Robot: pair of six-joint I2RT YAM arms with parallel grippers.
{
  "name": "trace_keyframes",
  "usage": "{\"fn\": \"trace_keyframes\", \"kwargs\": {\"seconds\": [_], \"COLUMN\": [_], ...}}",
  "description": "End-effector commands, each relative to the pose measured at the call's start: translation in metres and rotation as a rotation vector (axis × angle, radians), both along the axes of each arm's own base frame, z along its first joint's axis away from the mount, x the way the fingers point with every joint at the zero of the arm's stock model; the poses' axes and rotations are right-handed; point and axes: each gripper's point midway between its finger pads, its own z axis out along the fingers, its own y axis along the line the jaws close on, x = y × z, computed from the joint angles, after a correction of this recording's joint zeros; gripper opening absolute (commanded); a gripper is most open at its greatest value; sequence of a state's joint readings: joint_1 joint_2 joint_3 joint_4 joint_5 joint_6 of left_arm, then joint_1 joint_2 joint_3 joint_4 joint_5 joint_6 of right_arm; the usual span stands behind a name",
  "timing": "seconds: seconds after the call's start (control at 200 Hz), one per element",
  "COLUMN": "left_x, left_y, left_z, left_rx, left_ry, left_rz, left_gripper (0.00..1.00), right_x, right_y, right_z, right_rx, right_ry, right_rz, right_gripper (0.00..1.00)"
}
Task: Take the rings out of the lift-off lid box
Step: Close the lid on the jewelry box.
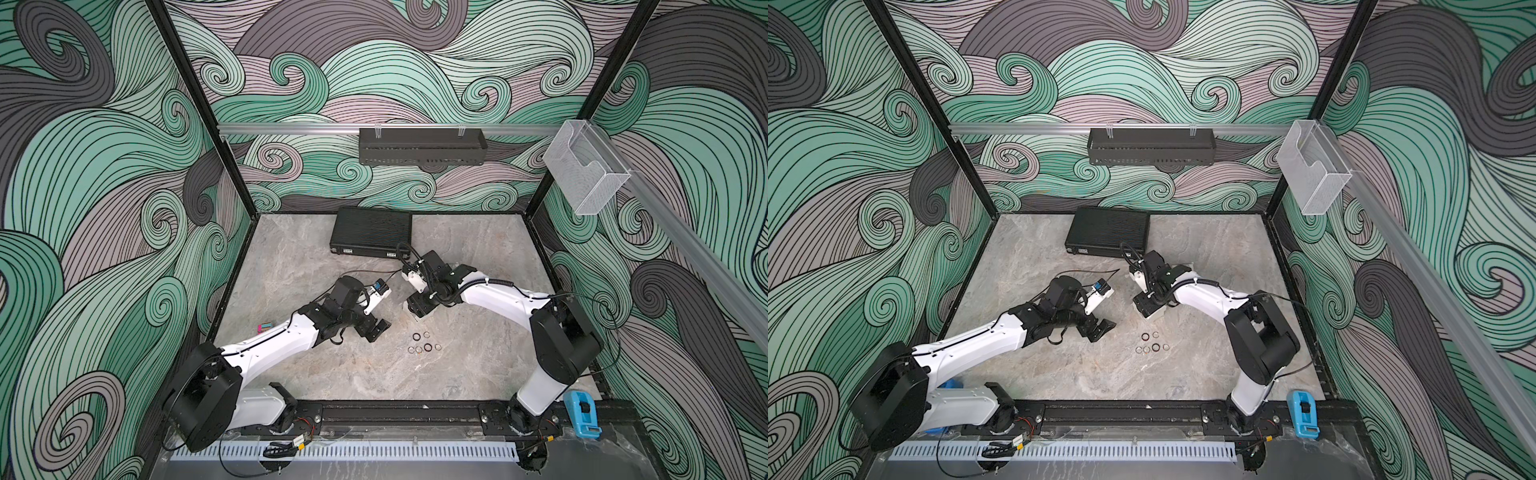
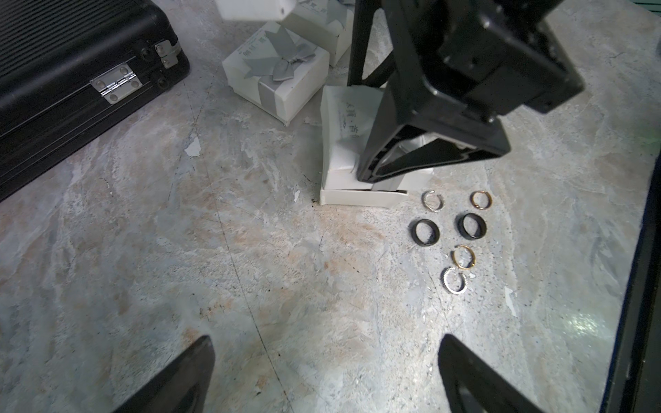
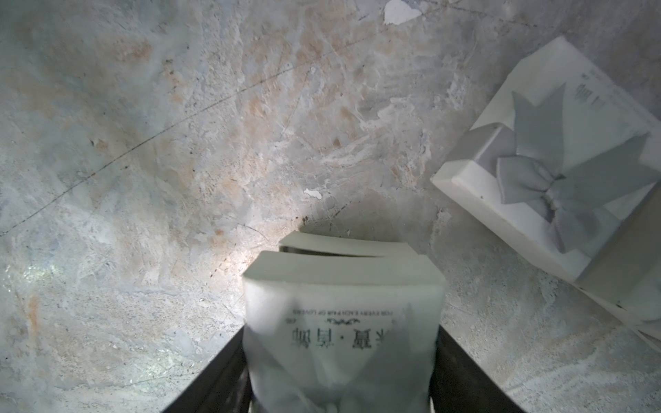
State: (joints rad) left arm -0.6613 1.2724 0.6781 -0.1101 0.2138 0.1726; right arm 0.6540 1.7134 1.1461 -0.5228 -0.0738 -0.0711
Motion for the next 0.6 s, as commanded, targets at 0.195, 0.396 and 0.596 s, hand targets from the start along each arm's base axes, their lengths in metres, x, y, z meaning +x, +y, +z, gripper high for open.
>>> {"fn": "trace_keyframes", "kwargs": {"seconds": [0.195, 0.396, 0.596], "left_x": [0.0009, 0.0002, 0.0000], "left_y": [-0.0013, -0.0010, -0.0015], "left_z": [0.0064, 0.0069, 0.0069], "left_rx": [-0.023, -0.027, -0.029], "left_ry": [-0.016, -0.019, -0.019], "left_rz": [-0.013, -0.015, -0.017], "left_gripper": [0.99, 0.98, 0.98], "right_x": [0.0041, 0.0061, 0.0079], "right_y": [0.0032, -0.0017, -0.0042], "right_z": [-0.0014, -0.0031, -0.0021], "right_rx": [-0.032, -0.062, -0.082], "right_ry": [-0.011, -0.020, -0.037], "right_rz": [0.001, -0.012, -0.032], "right_gripper": [0.72, 0.72, 0.73]}}
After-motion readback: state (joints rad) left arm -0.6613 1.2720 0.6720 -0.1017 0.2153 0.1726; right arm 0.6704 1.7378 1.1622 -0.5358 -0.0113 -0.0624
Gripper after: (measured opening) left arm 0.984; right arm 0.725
